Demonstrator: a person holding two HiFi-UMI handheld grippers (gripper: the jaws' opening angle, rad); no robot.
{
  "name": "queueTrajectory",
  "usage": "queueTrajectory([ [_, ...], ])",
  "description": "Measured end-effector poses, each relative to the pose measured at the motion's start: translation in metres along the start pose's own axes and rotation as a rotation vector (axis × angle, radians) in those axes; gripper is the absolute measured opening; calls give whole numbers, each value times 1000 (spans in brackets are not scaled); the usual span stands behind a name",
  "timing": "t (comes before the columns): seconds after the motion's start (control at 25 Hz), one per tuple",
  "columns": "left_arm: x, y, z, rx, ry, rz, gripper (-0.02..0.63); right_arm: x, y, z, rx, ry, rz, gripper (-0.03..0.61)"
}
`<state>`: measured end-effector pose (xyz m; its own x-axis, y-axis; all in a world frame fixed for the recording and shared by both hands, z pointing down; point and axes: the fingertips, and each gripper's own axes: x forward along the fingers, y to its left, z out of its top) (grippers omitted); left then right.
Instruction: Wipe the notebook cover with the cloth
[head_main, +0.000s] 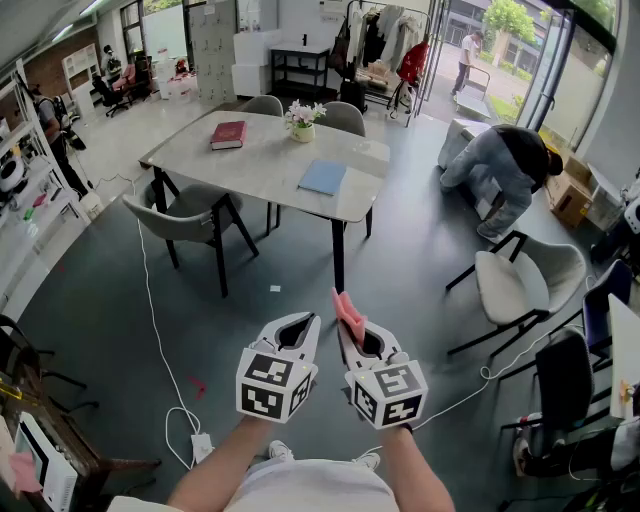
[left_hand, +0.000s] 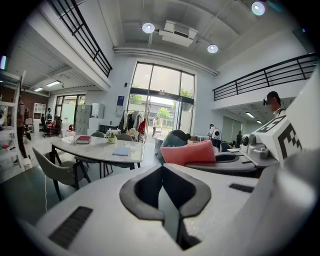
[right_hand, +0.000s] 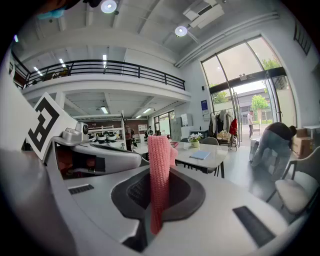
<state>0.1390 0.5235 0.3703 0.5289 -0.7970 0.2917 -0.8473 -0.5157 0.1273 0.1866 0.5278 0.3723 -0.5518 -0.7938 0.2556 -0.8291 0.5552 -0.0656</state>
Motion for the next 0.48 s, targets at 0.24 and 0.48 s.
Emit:
queueTrajectory([
  [0.24, -12, 33, -8, -15, 5, -23, 8, 23, 25, -1, 4, 26, -23, 15],
  [0.48, -27, 72, -15, -45, 11, -29, 8, 48, 54, 3, 7, 32, -32, 15],
])
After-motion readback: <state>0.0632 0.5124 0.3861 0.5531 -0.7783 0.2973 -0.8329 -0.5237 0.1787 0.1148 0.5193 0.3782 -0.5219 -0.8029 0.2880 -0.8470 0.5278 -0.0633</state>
